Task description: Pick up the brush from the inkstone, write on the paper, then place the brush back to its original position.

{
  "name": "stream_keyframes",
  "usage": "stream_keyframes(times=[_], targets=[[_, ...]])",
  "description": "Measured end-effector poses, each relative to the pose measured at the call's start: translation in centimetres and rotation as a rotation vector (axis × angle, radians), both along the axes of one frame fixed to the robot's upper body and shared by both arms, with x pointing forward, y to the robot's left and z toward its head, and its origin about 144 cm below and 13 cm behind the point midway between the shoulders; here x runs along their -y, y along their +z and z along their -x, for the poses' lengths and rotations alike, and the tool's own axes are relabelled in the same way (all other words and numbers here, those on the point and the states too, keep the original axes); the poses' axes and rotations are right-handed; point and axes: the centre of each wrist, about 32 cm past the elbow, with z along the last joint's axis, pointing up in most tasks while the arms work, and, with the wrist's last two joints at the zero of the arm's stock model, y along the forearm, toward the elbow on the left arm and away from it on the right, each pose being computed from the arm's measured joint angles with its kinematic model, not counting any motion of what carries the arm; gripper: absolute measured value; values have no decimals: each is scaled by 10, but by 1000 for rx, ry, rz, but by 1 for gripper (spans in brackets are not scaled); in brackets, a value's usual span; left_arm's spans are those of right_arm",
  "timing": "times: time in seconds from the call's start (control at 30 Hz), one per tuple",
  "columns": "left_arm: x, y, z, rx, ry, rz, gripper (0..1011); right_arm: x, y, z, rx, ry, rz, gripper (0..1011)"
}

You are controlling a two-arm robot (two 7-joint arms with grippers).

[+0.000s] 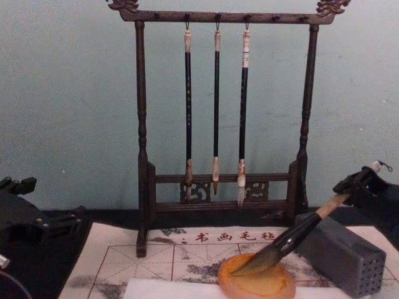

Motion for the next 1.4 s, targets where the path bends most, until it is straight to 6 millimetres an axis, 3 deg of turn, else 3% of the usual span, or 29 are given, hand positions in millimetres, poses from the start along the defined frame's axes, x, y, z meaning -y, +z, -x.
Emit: stream_keyframes(times=[0.5, 1.23, 1.4], targets=[[0, 0, 0, 0, 0, 0, 1001, 0, 0, 0, 0, 1, -1, 214], [0, 0, 0, 0, 0, 0, 1001, 0, 0, -1, 1, 2, -1, 898], [0, 0, 0, 0, 0, 0, 1001, 0, 0, -1, 2, 2, -1, 1002]])
